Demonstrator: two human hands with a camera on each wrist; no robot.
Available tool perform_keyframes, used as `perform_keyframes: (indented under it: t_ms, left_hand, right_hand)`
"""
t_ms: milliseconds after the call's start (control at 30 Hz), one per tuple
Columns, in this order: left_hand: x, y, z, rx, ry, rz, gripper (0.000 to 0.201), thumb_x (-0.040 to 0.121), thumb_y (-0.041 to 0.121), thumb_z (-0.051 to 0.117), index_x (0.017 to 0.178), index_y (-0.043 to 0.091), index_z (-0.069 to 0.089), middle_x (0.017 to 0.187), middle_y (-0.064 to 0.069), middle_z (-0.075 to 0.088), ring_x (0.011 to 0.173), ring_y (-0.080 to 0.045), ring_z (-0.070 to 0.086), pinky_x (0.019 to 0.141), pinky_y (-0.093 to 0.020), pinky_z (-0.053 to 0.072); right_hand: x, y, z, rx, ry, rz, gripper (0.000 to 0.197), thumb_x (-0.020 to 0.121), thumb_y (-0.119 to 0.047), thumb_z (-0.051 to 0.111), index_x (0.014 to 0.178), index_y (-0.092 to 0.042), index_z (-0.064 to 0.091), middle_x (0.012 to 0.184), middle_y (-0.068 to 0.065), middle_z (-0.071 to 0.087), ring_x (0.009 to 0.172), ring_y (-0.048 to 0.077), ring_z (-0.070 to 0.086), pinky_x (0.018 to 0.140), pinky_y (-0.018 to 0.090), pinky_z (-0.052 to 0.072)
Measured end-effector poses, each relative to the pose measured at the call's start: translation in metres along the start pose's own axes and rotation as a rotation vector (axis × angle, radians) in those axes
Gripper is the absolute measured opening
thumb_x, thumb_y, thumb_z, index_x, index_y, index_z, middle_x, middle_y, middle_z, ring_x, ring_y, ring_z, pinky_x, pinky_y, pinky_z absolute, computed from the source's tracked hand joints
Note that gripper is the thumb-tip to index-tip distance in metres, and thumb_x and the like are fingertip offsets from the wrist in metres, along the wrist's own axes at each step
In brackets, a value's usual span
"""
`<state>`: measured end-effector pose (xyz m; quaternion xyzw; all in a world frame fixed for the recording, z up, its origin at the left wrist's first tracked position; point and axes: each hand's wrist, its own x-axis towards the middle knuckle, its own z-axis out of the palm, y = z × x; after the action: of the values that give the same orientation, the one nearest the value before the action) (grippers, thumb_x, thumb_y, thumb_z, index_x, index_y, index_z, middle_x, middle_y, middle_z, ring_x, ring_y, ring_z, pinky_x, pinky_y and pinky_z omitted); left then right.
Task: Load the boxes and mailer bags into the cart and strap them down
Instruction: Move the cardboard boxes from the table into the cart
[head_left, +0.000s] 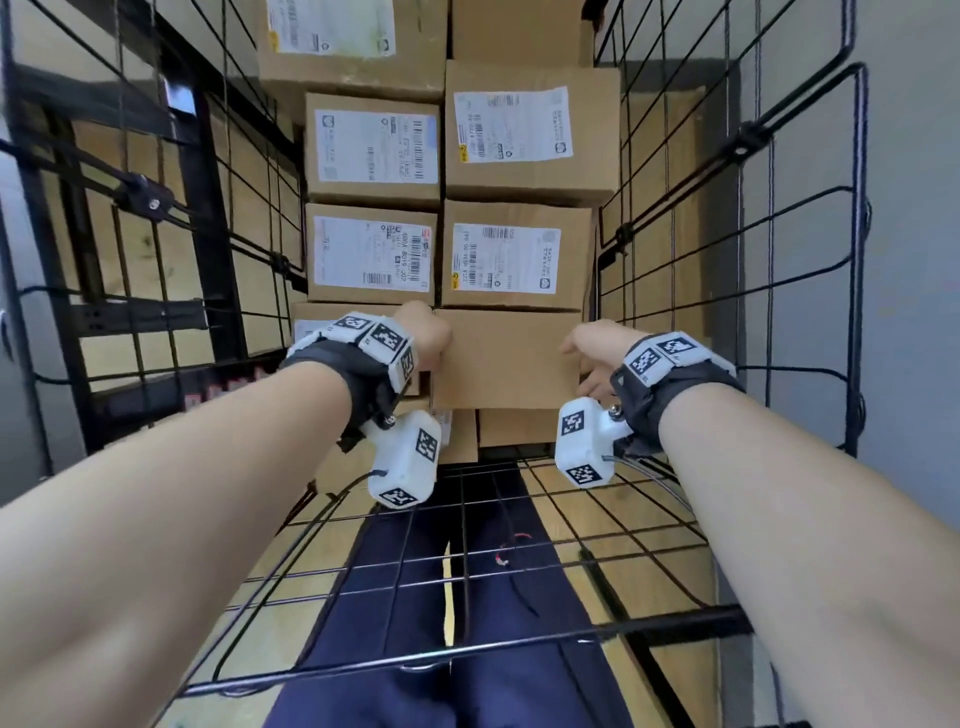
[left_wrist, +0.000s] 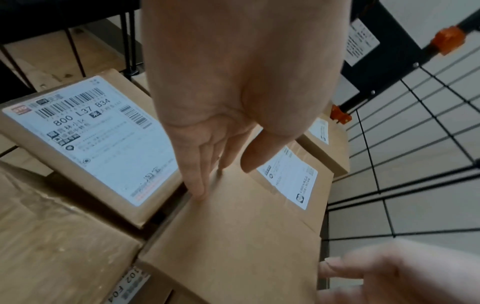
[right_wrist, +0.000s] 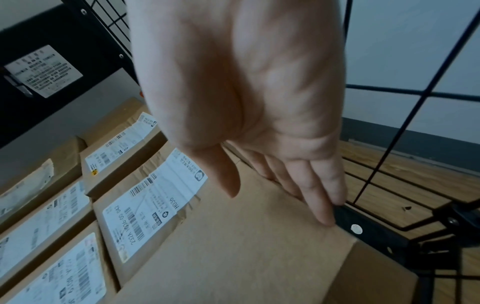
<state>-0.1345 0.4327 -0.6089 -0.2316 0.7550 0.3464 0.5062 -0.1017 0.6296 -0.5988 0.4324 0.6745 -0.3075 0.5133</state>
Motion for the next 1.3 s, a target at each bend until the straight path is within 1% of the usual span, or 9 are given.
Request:
perform_keyframes:
  t_ms: [67, 267, 333, 433, 533, 600, 833, 967, 1300]
  left_hand:
    - [-0.011, 0.005, -0.007, -0.017, 0.011, 0.002, 0.021, 0.090, -0.001, 0.044, 0.073, 0.010, 0.050, 0.095, -0.016, 0.054, 0.087, -0.027, 0.058, 0.090, -0.041, 0.053]
    - [-0.047, 0.014, -0.025, 0.128, 0.076, 0.099, 0.026, 0.091, 0.002, 0.047, 0.113, 0.000, 0.061, 0.116, -0.017, 0.064, 0.100, -0.029, 0.065, 0.080, -0.028, 0.056]
    - [-0.071, 0.024, -0.034, 0.159, 0.100, 0.135, 0.031, 0.092, 0.002, 0.046, 0.118, -0.003, 0.060, 0.116, -0.021, 0.064, 0.102, -0.031, 0.064, 0.082, -0.035, 0.054]
    - [-0.113, 0.035, -0.052, 0.217, 0.177, 0.242, 0.031, 0.093, 0.002, 0.044, 0.120, -0.001, 0.060, 0.112, -0.019, 0.064, 0.095, -0.025, 0.061, 0.065, -0.027, 0.051]
    - [-0.159, 0.036, -0.073, 0.201, 0.268, 0.335, 0.031, 0.093, 0.005, 0.044, 0.118, 0.002, 0.062, 0.116, -0.019, 0.064, 0.104, -0.030, 0.062, 0.088, -0.039, 0.053]
    - [-0.193, 0.031, -0.086, 0.152, 0.345, 0.385, 0.030, 0.092, 0.007, 0.047, 0.117, 0.007, 0.064, 0.115, -0.015, 0.065, 0.105, -0.029, 0.062, 0.094, -0.040, 0.052]
    - [-0.311, -0.019, -0.122, 0.093, 0.608, 0.498, 0.032, 0.090, 0.009, 0.047, 0.116, 0.014, 0.065, 0.119, -0.008, 0.064, 0.109, -0.024, 0.060, 0.091, -0.027, 0.047]
    - [-0.354, -0.056, -0.154, 0.057, 0.666, 0.478, 0.033, 0.090, 0.009, 0.048, 0.119, 0.015, 0.062, 0.121, -0.010, 0.063, 0.106, -0.027, 0.062, 0.091, -0.030, 0.049]
    - [-0.365, -0.122, -0.293, -0.054, 0.799, 0.469, 0.043, 0.086, 0.009, 0.051, 0.129, 0.013, 0.053, 0.130, -0.009, 0.057, 0.120, -0.025, 0.053, 0.102, -0.028, 0.039]
  right_hand:
    - [-0.007, -0.004, 0.004, 0.045, -0.029, 0.002, 0.054, 0.098, -0.020, 0.046, 0.143, 0.004, 0.027, 0.141, 0.025, 0.043, 0.124, 0.040, 0.049, 0.105, 0.044, 0.040]
    - [-0.048, -0.002, -0.013, 0.162, 0.027, -0.113, 0.044, 0.096, -0.020, 0.051, 0.137, -0.007, 0.044, 0.138, 0.013, 0.048, 0.118, 0.028, 0.054, 0.083, 0.035, 0.044]
    - [-0.067, -0.002, -0.024, 0.153, 0.077, -0.174, 0.040, 0.095, -0.021, 0.052, 0.132, -0.005, 0.049, 0.135, 0.013, 0.053, 0.115, 0.026, 0.056, 0.087, 0.034, 0.048]
    - [-0.106, -0.005, -0.035, 0.159, 0.124, -0.276, 0.041, 0.094, -0.019, 0.052, 0.130, -0.001, 0.051, 0.134, 0.018, 0.054, 0.122, 0.031, 0.055, 0.097, 0.038, 0.048]
    - [-0.154, -0.008, -0.041, 0.223, 0.143, -0.343, 0.033, 0.096, -0.015, 0.048, 0.127, -0.004, 0.053, 0.137, 0.015, 0.053, 0.125, 0.030, 0.052, 0.098, 0.037, 0.046]
    - [-0.186, -0.010, -0.041, 0.225, 0.156, -0.410, 0.026, 0.097, -0.014, 0.047, 0.120, -0.008, 0.057, 0.135, 0.013, 0.054, 0.124, 0.029, 0.053, 0.099, 0.037, 0.046]
    - [-0.297, -0.020, -0.007, 0.151, 0.167, -0.741, 0.028, 0.095, -0.010, 0.050, 0.120, -0.004, 0.058, 0.117, 0.014, 0.060, 0.103, 0.029, 0.060, 0.091, 0.036, 0.047]
    - [-0.350, -0.035, 0.026, 0.076, 0.205, -0.893, 0.031, 0.092, -0.007, 0.052, 0.119, 0.004, 0.060, 0.122, 0.022, 0.061, 0.113, 0.038, 0.058, 0.097, 0.042, 0.048]
    - [-0.403, -0.128, 0.123, 0.174, 0.179, -0.990, 0.037, 0.094, -0.018, 0.055, 0.129, -0.007, 0.054, 0.116, 0.010, 0.059, 0.101, 0.021, 0.057, 0.092, 0.035, 0.048]
